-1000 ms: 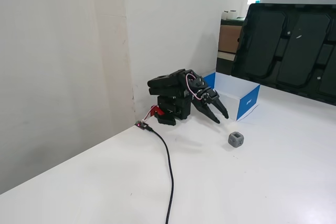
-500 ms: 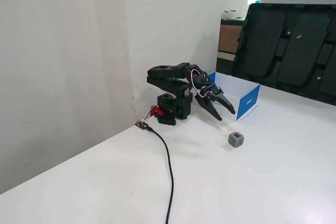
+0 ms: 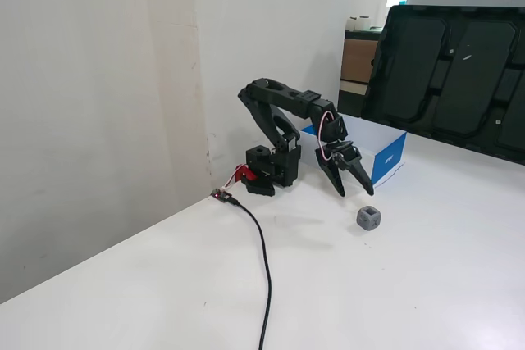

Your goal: Pick the gray block and keep it in the box.

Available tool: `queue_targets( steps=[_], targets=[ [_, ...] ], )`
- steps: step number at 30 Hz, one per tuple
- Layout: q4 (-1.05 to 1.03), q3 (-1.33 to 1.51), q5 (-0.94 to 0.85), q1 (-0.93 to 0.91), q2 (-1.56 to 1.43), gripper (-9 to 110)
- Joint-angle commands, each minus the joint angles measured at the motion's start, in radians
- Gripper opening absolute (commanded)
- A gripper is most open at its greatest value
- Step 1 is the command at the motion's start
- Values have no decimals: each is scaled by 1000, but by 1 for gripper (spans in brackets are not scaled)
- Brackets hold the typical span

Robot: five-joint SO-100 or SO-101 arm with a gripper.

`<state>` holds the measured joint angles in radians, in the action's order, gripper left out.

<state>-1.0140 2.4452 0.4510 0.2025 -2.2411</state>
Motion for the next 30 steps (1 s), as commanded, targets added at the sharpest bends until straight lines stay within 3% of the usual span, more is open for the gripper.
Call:
queue_targets(
  steps=[1, 21, 30],
  targets=[
    [21, -124, 26, 12, 74, 33],
    [94, -314, 219, 61, 430, 34],
    [-17, -479, 249, 26, 623, 33]
  ],
)
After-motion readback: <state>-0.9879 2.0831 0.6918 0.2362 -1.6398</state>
